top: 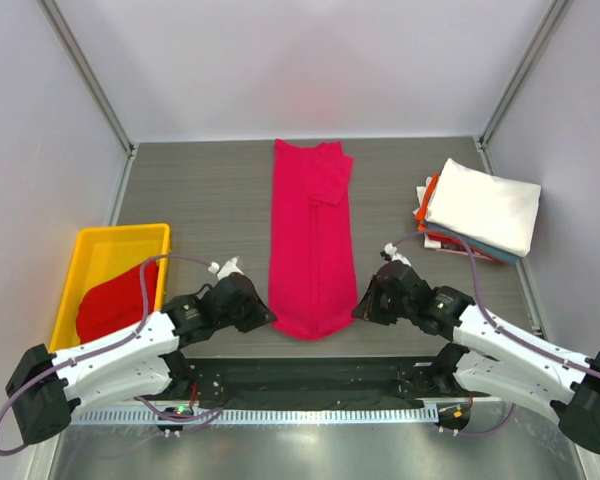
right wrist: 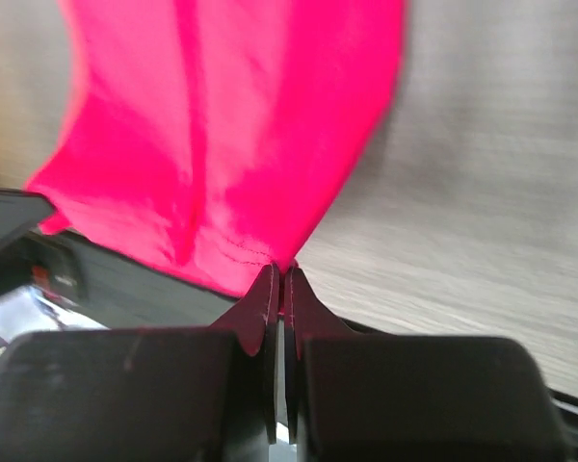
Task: Fold and stack the t-shirts
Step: Fold the tshirt
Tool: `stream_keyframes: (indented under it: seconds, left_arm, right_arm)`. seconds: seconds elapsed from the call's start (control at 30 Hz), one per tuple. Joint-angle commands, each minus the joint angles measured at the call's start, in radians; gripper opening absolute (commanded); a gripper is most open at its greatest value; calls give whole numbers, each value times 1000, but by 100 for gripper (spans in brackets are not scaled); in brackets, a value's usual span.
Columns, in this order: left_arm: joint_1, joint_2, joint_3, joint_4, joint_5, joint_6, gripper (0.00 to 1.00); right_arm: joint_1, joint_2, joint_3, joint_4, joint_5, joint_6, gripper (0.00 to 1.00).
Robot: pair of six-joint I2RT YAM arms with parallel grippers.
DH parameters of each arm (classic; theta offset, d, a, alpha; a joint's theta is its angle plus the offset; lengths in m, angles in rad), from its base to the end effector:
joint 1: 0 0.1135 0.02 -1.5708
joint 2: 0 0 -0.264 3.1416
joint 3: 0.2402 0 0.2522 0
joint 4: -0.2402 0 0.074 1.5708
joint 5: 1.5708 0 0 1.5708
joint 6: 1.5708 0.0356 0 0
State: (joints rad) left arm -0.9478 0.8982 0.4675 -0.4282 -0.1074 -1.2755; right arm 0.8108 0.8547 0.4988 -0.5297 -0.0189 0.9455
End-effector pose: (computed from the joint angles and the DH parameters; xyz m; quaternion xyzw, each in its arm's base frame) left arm 0.1050 -0.1396 0.1894 -0.1711 0.9204 -0.2896 0.1993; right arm 0.1143 0.1212 0.1987 0.0602 0.9399 0.2642 0.2077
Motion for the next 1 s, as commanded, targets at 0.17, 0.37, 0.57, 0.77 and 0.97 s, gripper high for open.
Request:
stream_keyframes:
  seconds: [0.17,0.37,0.57,0.77,0.97]
  left_arm:
    - [201,63,192,-57,74,168,0]
    - [382,201,299,-24,158,237,0]
    - [501,397,411,75,236,261,0]
    - [557,613,569,106,301,289,0]
    - [598,781,710,111,337,308,0]
  right_arm:
    - [-24,161,283,-16,198,-105,1]
    - [-177,312,429,14,173,-198,1]
    - [-318,495,542,76,90,-295,1]
    - [-421,670,679,99,-7,-344,1]
    - [-478,826,810,108,-70,-361,1]
